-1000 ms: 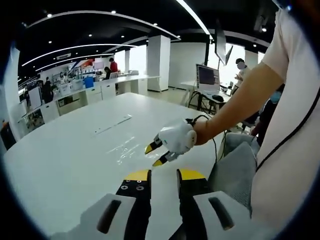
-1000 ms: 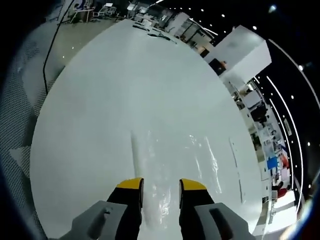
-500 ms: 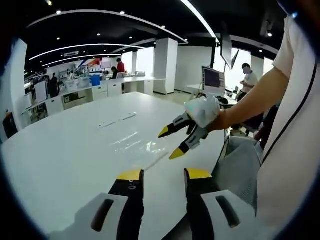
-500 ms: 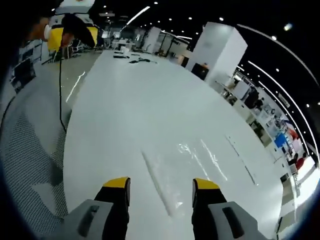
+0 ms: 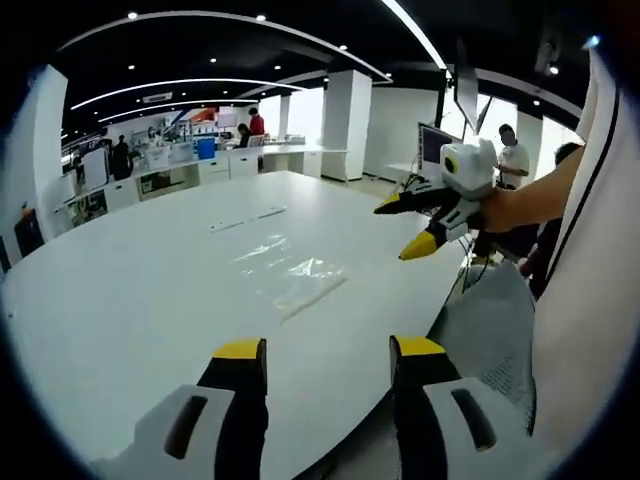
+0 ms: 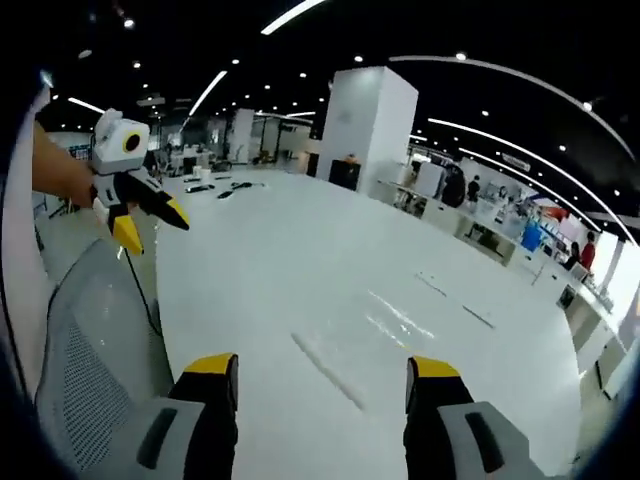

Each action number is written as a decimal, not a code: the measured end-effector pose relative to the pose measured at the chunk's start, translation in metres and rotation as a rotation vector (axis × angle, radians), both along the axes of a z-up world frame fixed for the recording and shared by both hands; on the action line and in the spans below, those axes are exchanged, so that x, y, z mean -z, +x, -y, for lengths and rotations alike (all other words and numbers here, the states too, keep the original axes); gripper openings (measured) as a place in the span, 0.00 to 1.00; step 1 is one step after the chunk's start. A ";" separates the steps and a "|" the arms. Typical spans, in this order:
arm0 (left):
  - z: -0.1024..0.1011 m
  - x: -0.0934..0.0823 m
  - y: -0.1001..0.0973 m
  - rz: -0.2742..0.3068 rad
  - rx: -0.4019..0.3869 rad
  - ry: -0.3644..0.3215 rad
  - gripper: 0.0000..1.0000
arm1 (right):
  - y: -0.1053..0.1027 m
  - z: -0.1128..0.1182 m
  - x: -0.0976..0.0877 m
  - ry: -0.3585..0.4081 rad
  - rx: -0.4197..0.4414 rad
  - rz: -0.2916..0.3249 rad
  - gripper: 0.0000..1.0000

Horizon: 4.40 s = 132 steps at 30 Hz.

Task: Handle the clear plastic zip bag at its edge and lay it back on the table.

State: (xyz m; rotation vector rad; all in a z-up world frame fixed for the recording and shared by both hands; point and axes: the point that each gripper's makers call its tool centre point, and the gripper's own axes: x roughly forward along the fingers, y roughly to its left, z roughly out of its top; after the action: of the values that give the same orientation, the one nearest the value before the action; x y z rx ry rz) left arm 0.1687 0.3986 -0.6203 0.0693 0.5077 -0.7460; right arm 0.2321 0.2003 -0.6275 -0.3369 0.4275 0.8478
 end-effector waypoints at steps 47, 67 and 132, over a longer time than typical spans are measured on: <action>-0.007 0.036 -0.018 -0.005 -0.170 -0.097 0.68 | -0.075 0.021 0.026 0.131 0.176 -0.146 0.93; 0.008 0.026 -0.021 -0.004 -0.193 -0.135 0.68 | -0.074 0.022 0.028 0.153 0.182 -0.145 0.93; 0.002 0.031 -0.019 -0.011 -0.209 -0.131 0.67 | -0.078 0.019 0.031 0.144 0.152 -0.160 0.92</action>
State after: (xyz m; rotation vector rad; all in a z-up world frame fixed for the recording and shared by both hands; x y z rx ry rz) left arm 0.1500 0.3966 -0.6514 -0.1087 0.4676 -0.5735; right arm 0.1543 0.1816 -0.6584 -0.1022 0.5305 0.7549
